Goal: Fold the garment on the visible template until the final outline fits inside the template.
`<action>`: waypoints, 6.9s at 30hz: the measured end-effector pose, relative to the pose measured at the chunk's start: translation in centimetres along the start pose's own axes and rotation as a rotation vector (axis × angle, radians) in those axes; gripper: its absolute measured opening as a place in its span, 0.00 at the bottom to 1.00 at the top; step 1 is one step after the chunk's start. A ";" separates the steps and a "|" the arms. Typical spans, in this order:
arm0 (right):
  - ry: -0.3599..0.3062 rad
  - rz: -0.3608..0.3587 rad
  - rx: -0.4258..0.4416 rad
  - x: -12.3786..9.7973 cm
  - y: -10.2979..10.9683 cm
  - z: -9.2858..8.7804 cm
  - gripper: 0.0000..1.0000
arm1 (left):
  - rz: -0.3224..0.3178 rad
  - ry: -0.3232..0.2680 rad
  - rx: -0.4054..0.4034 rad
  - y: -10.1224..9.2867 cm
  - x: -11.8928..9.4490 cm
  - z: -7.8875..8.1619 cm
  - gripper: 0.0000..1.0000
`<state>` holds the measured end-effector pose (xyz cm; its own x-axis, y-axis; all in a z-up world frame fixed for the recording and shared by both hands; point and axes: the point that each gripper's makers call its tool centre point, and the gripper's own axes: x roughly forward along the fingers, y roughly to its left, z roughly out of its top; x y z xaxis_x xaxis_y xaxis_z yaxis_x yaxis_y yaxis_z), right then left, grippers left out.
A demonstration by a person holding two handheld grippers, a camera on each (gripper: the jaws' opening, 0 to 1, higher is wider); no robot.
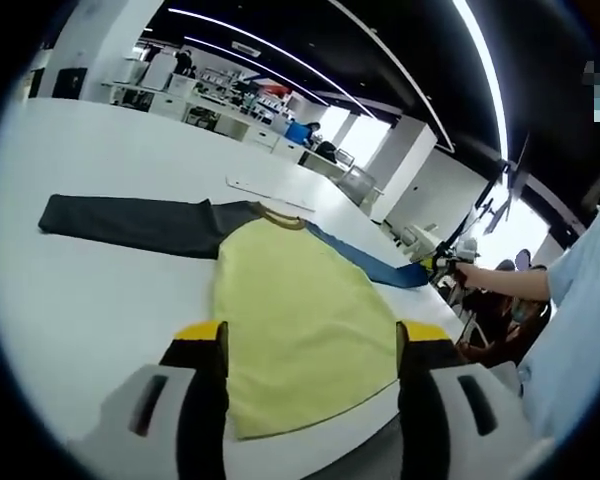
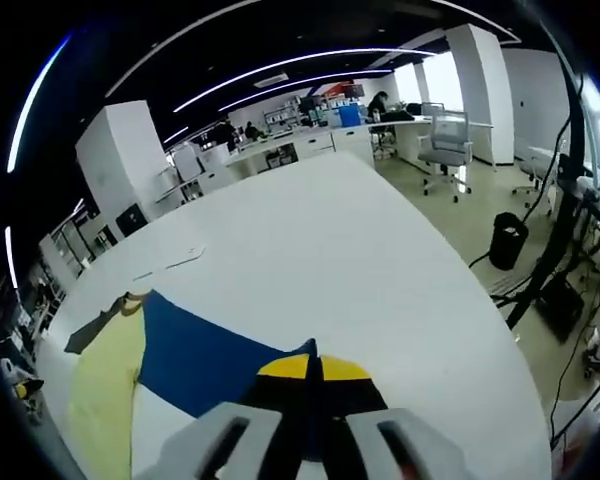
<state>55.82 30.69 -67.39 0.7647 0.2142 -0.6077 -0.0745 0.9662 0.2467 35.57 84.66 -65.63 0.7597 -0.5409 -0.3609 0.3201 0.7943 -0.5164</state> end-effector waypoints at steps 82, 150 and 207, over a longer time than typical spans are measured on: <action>0.392 0.760 -0.303 17.4 49.9 -7.5 0.00 | 0.000 -0.007 -0.029 1.7 -1.2 -3.0 0.66; 0.242 0.510 -0.022 10.9 23.8 -4.3 0.34 | -0.119 0.042 -0.004 -0.7 0.5 -3.3 0.66; 0.236 0.391 0.203 12.2 19.1 -6.3 0.00 | -0.082 0.063 -0.044 -0.2 0.0 -4.4 0.66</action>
<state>59.69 52.65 -74.79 0.5365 0.6045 -0.5889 -0.1829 0.7645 0.6181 33.05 83.33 -68.93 0.6945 -0.6210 -0.3635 0.3532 0.7343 -0.5796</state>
